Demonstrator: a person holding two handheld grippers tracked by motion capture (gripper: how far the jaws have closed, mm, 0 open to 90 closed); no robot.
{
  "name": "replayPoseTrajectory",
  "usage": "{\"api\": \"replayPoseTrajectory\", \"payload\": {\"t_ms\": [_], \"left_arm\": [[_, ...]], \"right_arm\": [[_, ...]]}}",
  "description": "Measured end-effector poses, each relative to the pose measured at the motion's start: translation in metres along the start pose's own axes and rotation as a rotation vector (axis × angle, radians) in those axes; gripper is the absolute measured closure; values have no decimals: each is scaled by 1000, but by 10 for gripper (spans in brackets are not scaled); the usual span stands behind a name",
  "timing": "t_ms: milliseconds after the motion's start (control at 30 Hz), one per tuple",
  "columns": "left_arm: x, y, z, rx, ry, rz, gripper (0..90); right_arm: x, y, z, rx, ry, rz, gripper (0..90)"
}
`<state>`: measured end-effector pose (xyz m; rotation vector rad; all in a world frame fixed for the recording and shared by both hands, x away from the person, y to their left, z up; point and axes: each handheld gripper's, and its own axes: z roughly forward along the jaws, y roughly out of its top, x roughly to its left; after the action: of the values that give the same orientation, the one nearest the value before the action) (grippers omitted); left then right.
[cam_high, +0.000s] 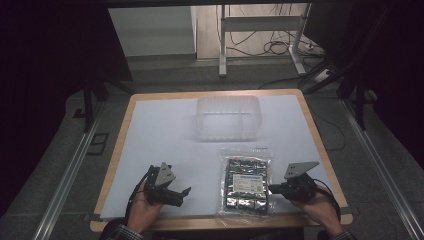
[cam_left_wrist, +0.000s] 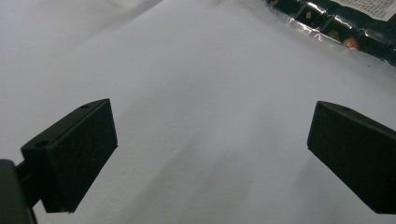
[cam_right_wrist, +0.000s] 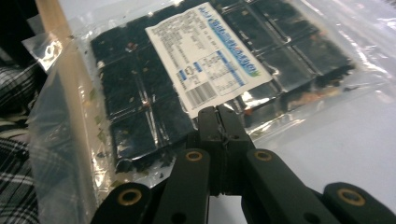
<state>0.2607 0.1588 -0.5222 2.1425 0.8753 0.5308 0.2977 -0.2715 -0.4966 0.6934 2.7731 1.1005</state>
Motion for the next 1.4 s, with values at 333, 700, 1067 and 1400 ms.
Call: {"api": "replayPoseTrajectory", "payload": {"t_ms": [333,700,1067,1400], "left_arm": [[-1,0,2,10,-5,-2,13],[-2,0,4,23,-8,11,15],[-1,1,4,22,1,12,17],[0,1,3,15,12,6,19]], "right_arm": [[4,-3,12,85,45,-30,894],[5,-4,16,98,99,-32,894],[14,5,27,103,125,-74,894],[24,17,41,99,136,-124,893]]}}
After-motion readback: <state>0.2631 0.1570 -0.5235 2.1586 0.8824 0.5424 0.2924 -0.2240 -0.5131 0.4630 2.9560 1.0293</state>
